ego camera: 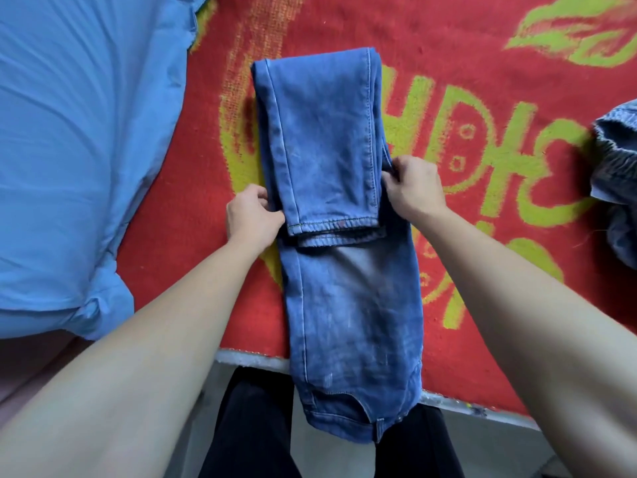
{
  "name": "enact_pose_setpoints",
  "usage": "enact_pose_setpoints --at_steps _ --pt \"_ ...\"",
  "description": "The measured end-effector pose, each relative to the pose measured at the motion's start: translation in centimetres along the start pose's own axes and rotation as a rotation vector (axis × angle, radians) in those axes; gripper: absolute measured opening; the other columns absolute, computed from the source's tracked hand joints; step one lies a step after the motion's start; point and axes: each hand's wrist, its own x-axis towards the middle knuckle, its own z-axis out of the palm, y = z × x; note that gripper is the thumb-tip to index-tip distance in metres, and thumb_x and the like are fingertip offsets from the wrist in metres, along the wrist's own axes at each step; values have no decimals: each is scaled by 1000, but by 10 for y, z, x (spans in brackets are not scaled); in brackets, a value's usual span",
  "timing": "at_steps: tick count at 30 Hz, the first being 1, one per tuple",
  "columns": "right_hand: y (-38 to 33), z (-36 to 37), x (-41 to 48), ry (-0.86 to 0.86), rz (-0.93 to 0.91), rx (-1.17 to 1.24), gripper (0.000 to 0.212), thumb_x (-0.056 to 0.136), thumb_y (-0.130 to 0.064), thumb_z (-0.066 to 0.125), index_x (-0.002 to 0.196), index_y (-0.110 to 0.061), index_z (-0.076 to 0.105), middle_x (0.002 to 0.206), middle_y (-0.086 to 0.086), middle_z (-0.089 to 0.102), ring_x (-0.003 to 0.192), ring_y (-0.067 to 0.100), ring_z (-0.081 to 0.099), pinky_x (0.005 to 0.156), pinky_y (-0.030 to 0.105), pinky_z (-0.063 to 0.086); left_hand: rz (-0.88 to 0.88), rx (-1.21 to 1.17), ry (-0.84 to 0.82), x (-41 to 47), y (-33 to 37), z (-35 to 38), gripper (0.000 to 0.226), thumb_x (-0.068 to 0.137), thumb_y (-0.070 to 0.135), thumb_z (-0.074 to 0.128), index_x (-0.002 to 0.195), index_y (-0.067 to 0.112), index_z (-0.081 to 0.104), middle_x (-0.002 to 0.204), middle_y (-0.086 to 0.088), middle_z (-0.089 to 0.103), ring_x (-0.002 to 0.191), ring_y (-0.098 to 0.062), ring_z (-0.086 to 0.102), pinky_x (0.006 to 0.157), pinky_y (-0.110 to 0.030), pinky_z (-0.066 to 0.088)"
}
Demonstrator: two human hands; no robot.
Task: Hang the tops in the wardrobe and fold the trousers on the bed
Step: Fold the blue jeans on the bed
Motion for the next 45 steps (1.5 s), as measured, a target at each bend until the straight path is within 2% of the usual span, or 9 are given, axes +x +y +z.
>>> enact_pose_setpoints --at_steps 8,13,17,23,28,31,34,39,45 --pt "-35 11 -3 221 139 102 42 90 -15 51 133 -12 51 130 14 49 122 32 47 101 41 37 6 -90 54 12 28 0 38 77 17 62 113 14 52 114 -5 54 104 -26 53 92 -35 43" --pt "-46 -8 24 146 -32 231 41 98 -47 37 71 -21 51 86 8 58 92 30 54 74 37 36 51 -215 156 43 63 -10 30 99 29 44 109 7 62 116 -15 61 113 -31 52 97 -34 36" --pt "-60 -20 52 71 -14 307 40 91 -61 54 92 -22 63 86 -3 63 82 15 55 72 29 40 -59 -304 -2 74 86 -15 55 89 56 57 110 6 65 116 -11 64 112 -27 59 100 -39 45" --pt "-86 -35 80 30 1 419 30 95 -36 55 107 -11 66 106 2 69 103 24 63 91 39 50 68 -516 27 90 104 -34 21 79 21 73 97 12 67 90 2 70 77 -10 64 78 -35 57" --pt "-109 -41 100 -77 79 710 28 103 -21 42 115 -8 63 118 11 68 111 28 65 100 47 51 80 -794 -166 107 119 -40 42 83 0 69 119 17 55 104 -1 70 89 -11 71 72 -26 57" --pt "-119 -47 119 -98 80 900 26 104 -17 40 106 -9 65 115 14 70 108 28 68 99 46 53 103 -780 -43 127 138 -48 48 76 -1 72 116 19 57 103 -2 71 89 -14 72 74 -32 60" --pt "-114 -40 130 -21 52 560 34 105 -34 39 119 -10 60 123 9 65 111 22 59 96 26 42 62 -591 32 141 141 -40 41 75 14 77 111 18 56 108 -1 68 97 -16 68 87 -36 57" --pt "-111 -24 110 99 170 421 65 89 -69 50 123 -13 46 123 6 58 115 27 56 84 30 36 -73 -213 48 124 109 -29 61 77 69 62 105 14 59 97 5 64 94 -22 61 81 -32 48" --pt "-93 -13 61 183 -39 43 41 93 -58 53 96 -18 58 106 7 61 100 30 58 81 36 40 191 -71 217 91 98 -30 44 93 55 53 72 17 44 65 6 48 68 -23 46 61 -34 26"
